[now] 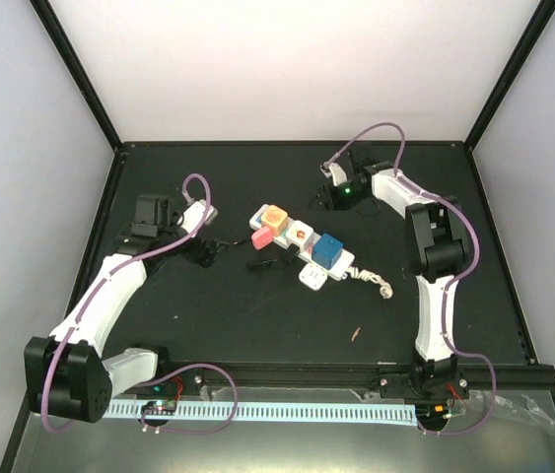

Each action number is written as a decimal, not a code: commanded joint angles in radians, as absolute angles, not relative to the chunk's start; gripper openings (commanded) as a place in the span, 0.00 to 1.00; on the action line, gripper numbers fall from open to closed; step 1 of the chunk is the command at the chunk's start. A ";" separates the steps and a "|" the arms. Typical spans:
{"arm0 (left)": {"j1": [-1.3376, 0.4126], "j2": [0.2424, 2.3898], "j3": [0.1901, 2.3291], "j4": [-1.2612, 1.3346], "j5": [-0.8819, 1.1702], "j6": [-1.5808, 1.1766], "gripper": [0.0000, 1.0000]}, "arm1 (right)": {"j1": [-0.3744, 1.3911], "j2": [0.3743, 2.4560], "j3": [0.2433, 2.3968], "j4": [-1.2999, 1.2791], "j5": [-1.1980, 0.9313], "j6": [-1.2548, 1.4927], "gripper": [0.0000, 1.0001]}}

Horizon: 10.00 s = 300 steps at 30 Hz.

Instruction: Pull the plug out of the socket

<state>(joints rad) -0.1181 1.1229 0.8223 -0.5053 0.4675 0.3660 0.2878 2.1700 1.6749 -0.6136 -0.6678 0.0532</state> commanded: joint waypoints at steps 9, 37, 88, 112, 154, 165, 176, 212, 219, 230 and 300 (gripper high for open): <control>-0.171 1.175 0.842 -0.476 0.436 0.365 0.99 | 0.292 2.170 1.513 -0.622 -0.746 0.011 0.53; -0.252 1.187 0.753 -0.563 0.456 0.490 0.95 | 0.375 2.049 1.242 -0.520 -0.821 0.036 0.52; -0.389 1.495 0.847 -0.331 0.364 0.409 0.33 | 0.291 1.874 1.208 -0.573 -0.897 -0.074 0.59; -0.390 1.538 0.850 -0.243 0.378 0.435 0.30 | 0.522 2.052 1.559 -0.470 -0.931 0.153 0.49; -0.390 1.526 0.846 -0.310 0.318 0.508 0.09 | 0.498 2.170 1.491 -0.510 -0.805 0.087 0.09; -0.390 1.520 0.854 -0.361 0.276 0.569 0.09 | 0.483 2.195 1.489 -0.509 -0.766 0.069 0.09; -0.389 1.491 0.812 -0.361 0.236 0.605 0.09 | 0.481 2.195 1.476 -0.509 -0.741 0.063 0.08; -0.364 1.060 0.946 -0.714 0.483 0.576 0.12 | 0.483 1.903 1.742 -0.709 -0.882 -0.109 0.70; -0.364 0.971 1.020 -0.797 0.586 0.579 0.12 | 0.483 1.797 1.749 -0.823 -0.882 -0.230 0.86; -0.364 0.908 1.125 -0.846 0.856 0.516 0.11 | 0.518 1.606 1.613 -0.879 -0.962 -0.364 1.00; -0.362 0.953 1.135 -0.805 1.075 0.449 0.11 | 0.739 1.434 1.542 -0.775 -0.830 -0.260 0.96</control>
<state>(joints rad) -0.3660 0.9493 1.1107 -0.8364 1.0336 0.4557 0.7273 1.4433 1.5562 -0.7864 -0.7956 -0.2493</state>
